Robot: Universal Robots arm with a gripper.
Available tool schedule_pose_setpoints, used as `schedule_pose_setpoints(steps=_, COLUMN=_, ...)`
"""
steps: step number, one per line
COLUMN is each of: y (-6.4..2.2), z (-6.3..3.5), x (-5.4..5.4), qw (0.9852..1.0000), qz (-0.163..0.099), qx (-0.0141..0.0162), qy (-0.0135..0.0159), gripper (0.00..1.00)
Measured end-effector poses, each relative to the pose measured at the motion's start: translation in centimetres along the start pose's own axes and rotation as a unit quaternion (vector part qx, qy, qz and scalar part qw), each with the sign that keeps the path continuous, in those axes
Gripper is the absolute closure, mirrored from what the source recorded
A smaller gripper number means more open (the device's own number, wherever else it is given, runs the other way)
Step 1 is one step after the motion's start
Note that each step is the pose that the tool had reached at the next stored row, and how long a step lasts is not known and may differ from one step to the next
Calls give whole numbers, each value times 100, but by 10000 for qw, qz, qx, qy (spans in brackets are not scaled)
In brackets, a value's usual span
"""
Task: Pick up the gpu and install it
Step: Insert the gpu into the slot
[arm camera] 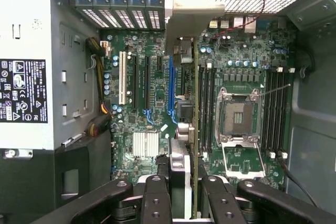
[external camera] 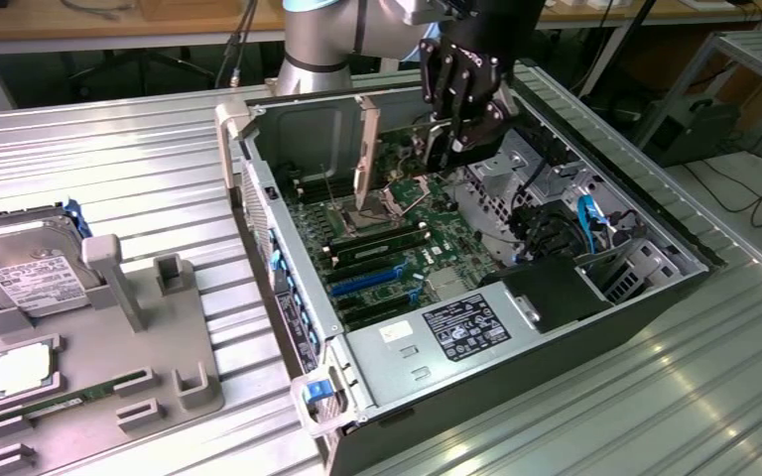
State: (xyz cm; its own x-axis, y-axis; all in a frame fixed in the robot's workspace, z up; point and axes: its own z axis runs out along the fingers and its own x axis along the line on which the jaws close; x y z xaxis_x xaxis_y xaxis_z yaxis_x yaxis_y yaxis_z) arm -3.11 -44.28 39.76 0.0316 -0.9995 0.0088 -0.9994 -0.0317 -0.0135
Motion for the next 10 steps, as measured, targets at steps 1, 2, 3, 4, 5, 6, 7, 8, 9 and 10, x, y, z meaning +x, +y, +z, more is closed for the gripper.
schedule_pose_setpoints(steps=1, y=1, z=5, x=0, qw=10000, qz=-2, qx=0, qy=0, gripper=72)
schedule_pose_setpoints(steps=2, y=1, z=8, x=0, qw=10000, qz=-4, qx=1, qy=0, gripper=72)
schedule_pose_setpoints(steps=3, y=2, z=12, x=0, qw=10000, qz=-6, qx=1, qy=0, gripper=72)
schedule_pose_setpoints(steps=4, y=2, z=15, x=0, qw=10000, qz=-7, qx=1, qy=0, gripper=72)
schedule_pose_setpoints(steps=5, y=3, z=19, x=0, qw=10000, qz=-9, qx=1, qy=0, gripper=72)
schedule_pose_setpoints(steps=6, y=4, z=23, x=0, qw=10000, qz=-11, qx=1, qy=0, gripper=72)
schedule_pose_setpoints(steps=7, y=4, z=27, x=0, qw=10000, qz=-14, qx=2, qy=0, gripper=72)
schedule_pose_setpoints(steps=8, y=5, z=31, x=-1, qw=10000, qz=-16, qx=2, qy=0, gripper=72)
schedule_pose_setpoints(steps=9, y=6, z=36, x=0, qw=10000, qz=-19, qx=2, qy=0, gripper=72)
schedule_pose_setpoints(steps=10, y=7, z=39, x=0, qw=10000, qz=-21, qx=2, qy=0, gripper=72)
